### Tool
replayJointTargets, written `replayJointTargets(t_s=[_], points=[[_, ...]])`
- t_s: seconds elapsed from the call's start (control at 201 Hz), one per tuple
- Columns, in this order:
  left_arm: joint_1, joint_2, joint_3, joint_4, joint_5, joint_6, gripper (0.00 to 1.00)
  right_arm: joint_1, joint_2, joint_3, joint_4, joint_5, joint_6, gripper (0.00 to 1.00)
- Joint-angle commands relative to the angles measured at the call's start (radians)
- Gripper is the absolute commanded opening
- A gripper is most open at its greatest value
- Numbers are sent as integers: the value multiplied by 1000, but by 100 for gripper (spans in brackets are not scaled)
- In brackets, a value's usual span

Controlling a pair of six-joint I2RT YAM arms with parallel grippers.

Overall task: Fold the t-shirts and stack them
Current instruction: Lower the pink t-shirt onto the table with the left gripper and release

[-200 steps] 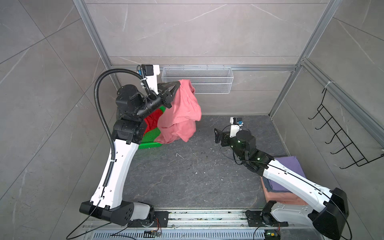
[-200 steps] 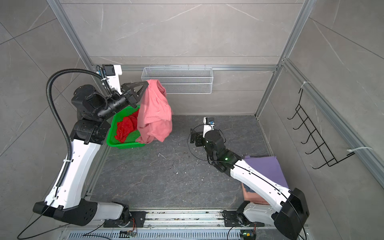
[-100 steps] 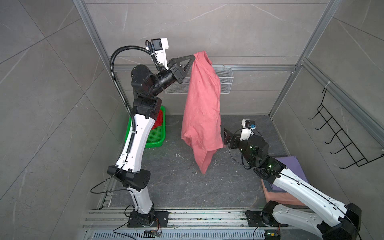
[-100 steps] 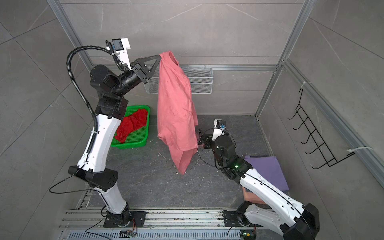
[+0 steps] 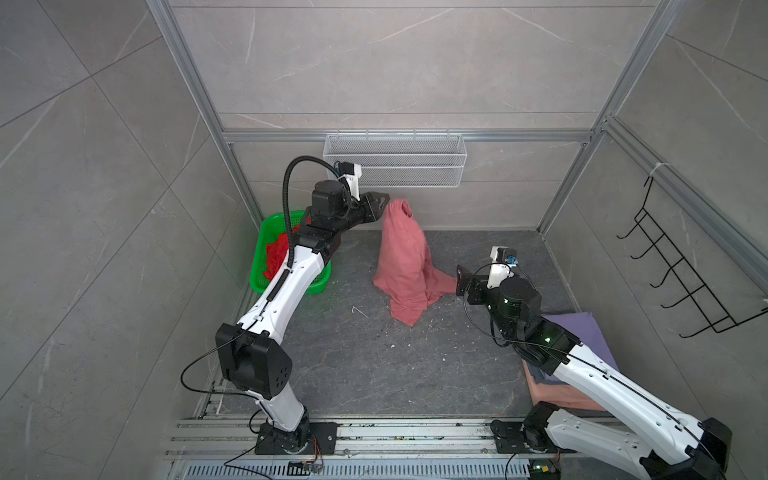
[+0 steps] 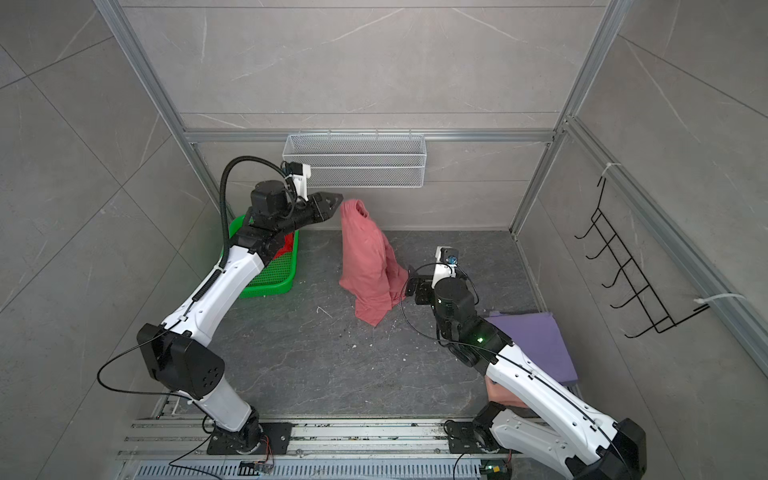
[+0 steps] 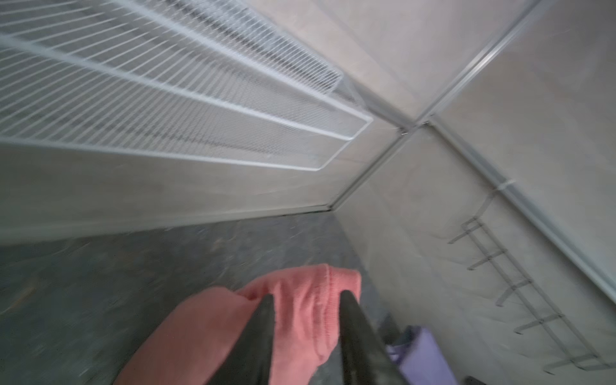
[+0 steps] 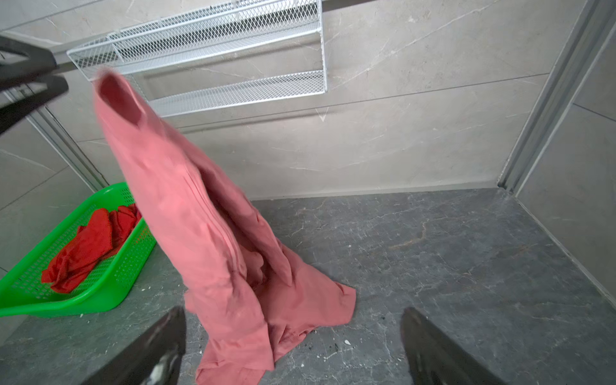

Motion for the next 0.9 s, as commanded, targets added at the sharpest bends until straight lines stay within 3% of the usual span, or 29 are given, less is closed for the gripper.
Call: replayJointTargets(t_s=[0.0, 0.085, 0.214, 0.428, 0.702, 0.891], points=[[9, -107, -7, -226, -436, 171, 67, -6, 12, -18, -38, 16, 26, 100], [8, -121, -41, -300, -503, 191, 70, -7, 34, -18, -53, 11, 47, 100], [-27, -140, -151, -304, -386, 178, 70, -9, 80, -22, -63, 26, 74, 100], [-206, -42, -270, -269, -339, 125, 70, -71, 201, -19, -66, -35, 149, 100], [-380, 206, -206, -239, -476, -22, 71, -249, 371, -66, 33, -270, 300, 100], [-422, 380, -91, -289, -587, -118, 69, -327, 481, -86, 127, -409, 372, 100]])
